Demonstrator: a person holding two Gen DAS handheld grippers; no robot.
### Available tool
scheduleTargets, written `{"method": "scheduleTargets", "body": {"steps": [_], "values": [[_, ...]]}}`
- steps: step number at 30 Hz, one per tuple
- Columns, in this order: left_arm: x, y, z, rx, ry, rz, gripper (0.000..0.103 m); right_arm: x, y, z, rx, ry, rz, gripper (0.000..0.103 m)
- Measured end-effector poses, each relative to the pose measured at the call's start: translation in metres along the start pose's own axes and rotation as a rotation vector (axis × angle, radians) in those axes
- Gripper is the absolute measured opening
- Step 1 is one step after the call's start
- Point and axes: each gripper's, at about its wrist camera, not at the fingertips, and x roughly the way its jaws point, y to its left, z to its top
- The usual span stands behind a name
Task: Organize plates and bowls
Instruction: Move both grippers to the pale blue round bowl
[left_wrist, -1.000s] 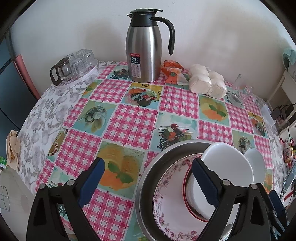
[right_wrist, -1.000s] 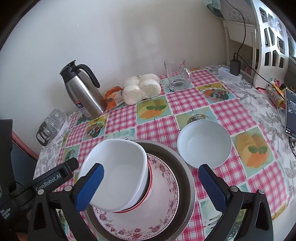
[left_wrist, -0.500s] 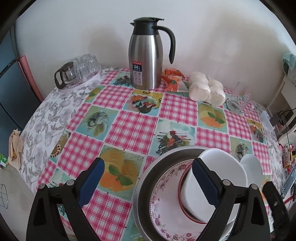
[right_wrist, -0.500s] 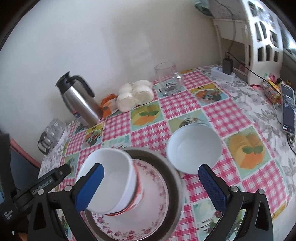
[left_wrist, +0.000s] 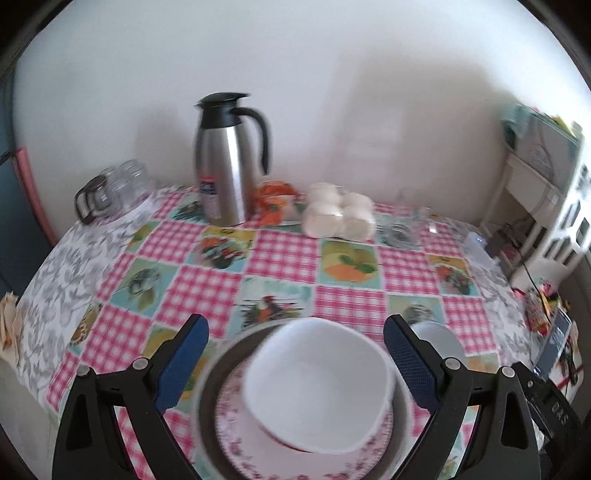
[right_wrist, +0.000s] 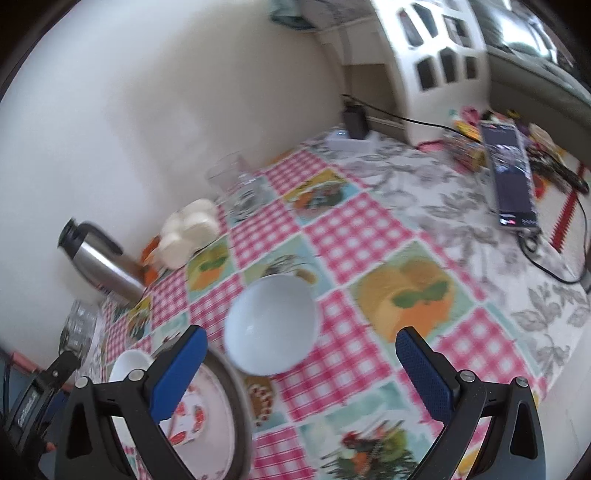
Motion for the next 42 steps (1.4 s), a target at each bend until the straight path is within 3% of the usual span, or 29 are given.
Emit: {"method": "scheduleTargets", "body": {"steps": [9,16,23,42], "values": [[0.005,-0.067,-0.013,0.100,0.026,-0.110,0.096,0.000,-0.046,0.010,0.055,0.002,-0.063,0.103],[0.016,-0.115,-0.020,0.190,0.063,-0.187,0.096,0.007,-0.064,0.010,0.079,0.034,-0.062,0.103],[0.045,-0.127,-0.023,0.181,0.167,-0.160,0.096,0.026,-0.073,0.006,0.077,0.090,-0.088,0.103],[0.086,-0.141,-0.020,0.233,0.276,-0.098,0.096,0.073,-0.052,-0.005,0.034,0.190,-0.060,0.103]]}}
